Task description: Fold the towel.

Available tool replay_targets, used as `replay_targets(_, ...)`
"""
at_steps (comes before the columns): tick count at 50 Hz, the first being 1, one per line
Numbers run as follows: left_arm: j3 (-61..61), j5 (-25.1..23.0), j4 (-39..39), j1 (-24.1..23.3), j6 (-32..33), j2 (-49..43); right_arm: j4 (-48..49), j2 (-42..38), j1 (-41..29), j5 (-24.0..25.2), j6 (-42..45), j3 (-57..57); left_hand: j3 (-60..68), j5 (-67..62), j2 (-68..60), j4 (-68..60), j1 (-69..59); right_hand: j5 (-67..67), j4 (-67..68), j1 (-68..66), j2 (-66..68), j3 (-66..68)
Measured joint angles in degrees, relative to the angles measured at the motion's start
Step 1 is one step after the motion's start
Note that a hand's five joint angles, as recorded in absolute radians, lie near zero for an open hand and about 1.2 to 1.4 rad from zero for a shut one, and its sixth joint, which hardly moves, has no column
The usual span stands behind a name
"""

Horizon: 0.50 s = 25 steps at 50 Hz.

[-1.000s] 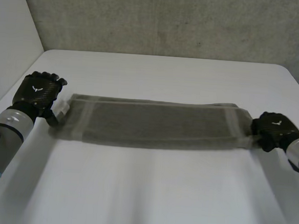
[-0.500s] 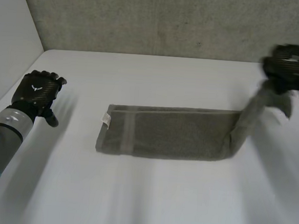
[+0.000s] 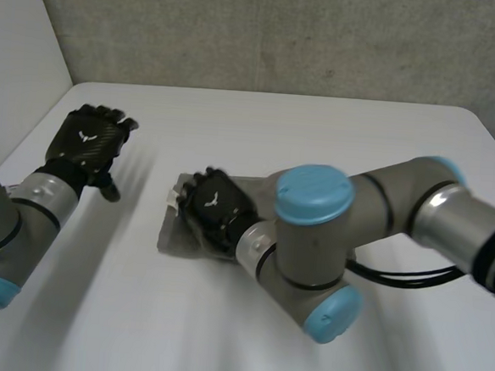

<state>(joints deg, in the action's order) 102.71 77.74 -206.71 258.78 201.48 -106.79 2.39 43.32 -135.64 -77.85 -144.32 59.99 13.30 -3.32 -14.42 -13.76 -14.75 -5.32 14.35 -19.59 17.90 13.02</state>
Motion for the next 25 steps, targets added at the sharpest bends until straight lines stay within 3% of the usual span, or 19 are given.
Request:
replay_targets(5,-2.6,0.1,0.4,-2.8,-3.4,0.1,2.7,8.8,3.6,-0.7,-2.7,6.6,0.0,0.0,0.0,0.0,0.0,1.7,0.0,5.9,-3.7,0.0)
replay_targets(12,-8.1,-0.2,1.1,-8.7,-13.5,-0.9,5.6,22.3,14.5,-0.2,-7.5,21.4,0.0,0.0,0.0,0.0,0.0,1.7,0.0,6.1,-3.7,0.0)
replay_targets(16,-9.9,-0.6,1.7,-12.2,-16.8,-2.9,6.1,25.4,20.3,0.6,-8.2,29.3,0.0,0.0,0.0,0.0,0.0,1.7,0.0,6.2,-3.7,0.0)
replay_targets(25,-11.1,-0.8,1.9,-17.7,-17.5,-8.3,8.8,25.8,28.7,4.8,-8.6,40.8,0.0,0.0,0.0,0.0,0.0,1.7,0.0,6.2,-3.7,0.0)
